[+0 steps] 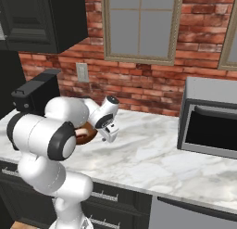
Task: Place the bowl with the squash and lemon on the top shelf of the fridge. Place the bowl with the steaks on the second highest shelf of the fridge.
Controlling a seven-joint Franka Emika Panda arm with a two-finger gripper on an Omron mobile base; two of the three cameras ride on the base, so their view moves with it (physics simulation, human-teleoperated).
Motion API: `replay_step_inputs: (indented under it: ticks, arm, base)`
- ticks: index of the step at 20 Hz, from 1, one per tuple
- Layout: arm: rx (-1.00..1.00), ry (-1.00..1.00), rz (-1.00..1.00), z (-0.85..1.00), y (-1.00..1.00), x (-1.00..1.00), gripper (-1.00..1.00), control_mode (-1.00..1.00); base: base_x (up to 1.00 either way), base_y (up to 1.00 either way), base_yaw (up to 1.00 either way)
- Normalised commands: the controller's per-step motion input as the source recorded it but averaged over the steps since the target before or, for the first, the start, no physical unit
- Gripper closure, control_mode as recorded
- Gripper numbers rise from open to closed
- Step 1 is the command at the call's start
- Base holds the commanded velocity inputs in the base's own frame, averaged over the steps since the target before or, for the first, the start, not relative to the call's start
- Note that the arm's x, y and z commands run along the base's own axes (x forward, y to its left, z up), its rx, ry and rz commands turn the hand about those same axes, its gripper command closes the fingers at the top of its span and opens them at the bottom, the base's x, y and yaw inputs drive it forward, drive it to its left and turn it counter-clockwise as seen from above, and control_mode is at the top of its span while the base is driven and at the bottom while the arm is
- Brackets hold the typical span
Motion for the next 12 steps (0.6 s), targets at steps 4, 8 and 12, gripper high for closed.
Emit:
replay_step_inputs:
  ticks: [4,8,12]
  arm:
    - [0.01,-0.02,0.0,0.08,0.09,0.0,-1.0,-1.0]
    - [0.0,0.0,0.0,0.08,0.25,0.0,-1.0,-1.0]
    - [0.0,0.0,0.0,-0.03,0.14,0.03,-1.0,-1.0]
  base:
    - [0.0,0.0,0.0]
    - [0.0,0.0,0.0]
    - [0.0,0.0,0.0]
